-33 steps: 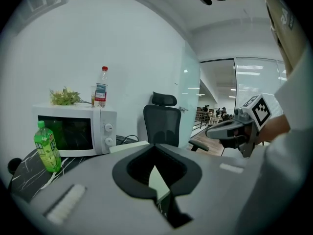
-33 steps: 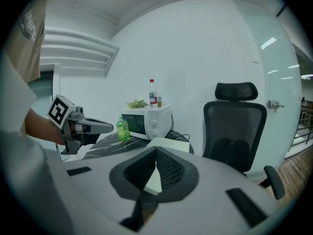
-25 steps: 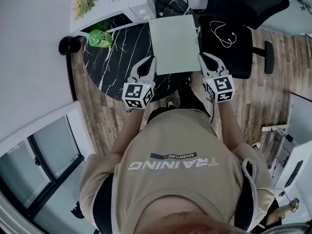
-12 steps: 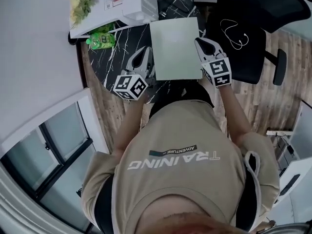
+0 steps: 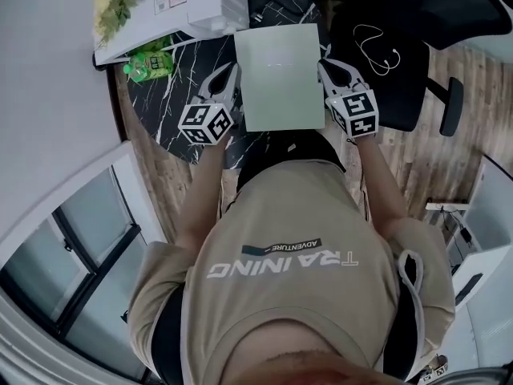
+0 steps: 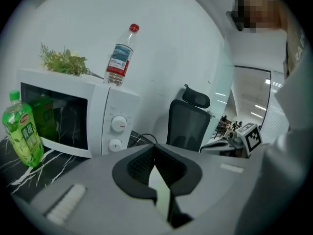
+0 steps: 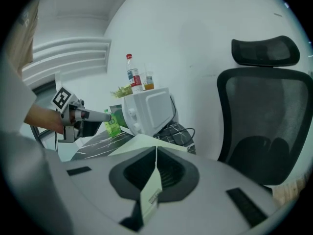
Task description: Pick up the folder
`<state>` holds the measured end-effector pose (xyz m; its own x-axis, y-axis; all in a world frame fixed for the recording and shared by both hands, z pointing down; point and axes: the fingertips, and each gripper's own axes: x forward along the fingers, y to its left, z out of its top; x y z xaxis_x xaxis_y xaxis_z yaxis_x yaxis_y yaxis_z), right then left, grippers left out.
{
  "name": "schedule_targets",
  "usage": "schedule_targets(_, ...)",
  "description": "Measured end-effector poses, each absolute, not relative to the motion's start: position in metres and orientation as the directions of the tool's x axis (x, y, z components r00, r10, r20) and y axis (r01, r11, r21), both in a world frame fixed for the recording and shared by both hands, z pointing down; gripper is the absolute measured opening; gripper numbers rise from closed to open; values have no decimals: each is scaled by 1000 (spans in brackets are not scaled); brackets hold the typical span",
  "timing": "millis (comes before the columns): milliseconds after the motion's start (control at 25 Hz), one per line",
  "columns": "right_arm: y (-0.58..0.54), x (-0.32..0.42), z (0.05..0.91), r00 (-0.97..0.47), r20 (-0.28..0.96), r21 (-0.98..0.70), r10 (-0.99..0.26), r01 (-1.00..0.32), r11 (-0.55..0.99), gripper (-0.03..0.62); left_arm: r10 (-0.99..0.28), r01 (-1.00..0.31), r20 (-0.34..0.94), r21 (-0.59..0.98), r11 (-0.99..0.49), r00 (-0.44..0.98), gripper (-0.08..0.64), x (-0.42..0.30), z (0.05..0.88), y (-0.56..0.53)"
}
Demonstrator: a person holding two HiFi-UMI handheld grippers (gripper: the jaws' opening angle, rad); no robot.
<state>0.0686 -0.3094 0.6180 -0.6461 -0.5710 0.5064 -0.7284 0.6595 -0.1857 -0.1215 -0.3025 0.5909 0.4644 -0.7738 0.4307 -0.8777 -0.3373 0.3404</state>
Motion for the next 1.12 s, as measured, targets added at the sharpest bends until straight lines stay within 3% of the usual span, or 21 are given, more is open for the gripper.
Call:
schedule_targets(280,-303,59,630,-594,569,-183,-569,-766,616,9,-728,-864,466,300,-405,503,6,-130,615,-299)
schedule_targets(560,-301,56,651,-555,632,-177,-540,-783,597,11,-693,-852,502,372,-367,518,11,-133,642,-295)
schedule_targets(640,-303,58,659,-541,653,-182,-529,-791,584,12,-670,-847,526,410,-340,524,75,-135,649,-293)
schedule_targets(680,-304,58,664,-538,664,-201,-519,-797,569,23,-648,-838,542,444,-319,534,134,-135,656,-291)
schedule_targets(760,-303,60,677,-543,689,-272,-479,-807,524,220,-594,-811,578,528,-250,559,228,-137,673,-284)
schedule_targets(880,-302,63,689,-562,704,-368,-434,-811,454,230,-547,-768,593,621,-156,591,244,-142,688,-277)
schedule_targets(1120,-294,65,710,-594,738,-452,-320,-788,419,235,-467,-742,621,658,-124,629,250,-148,708,-273)
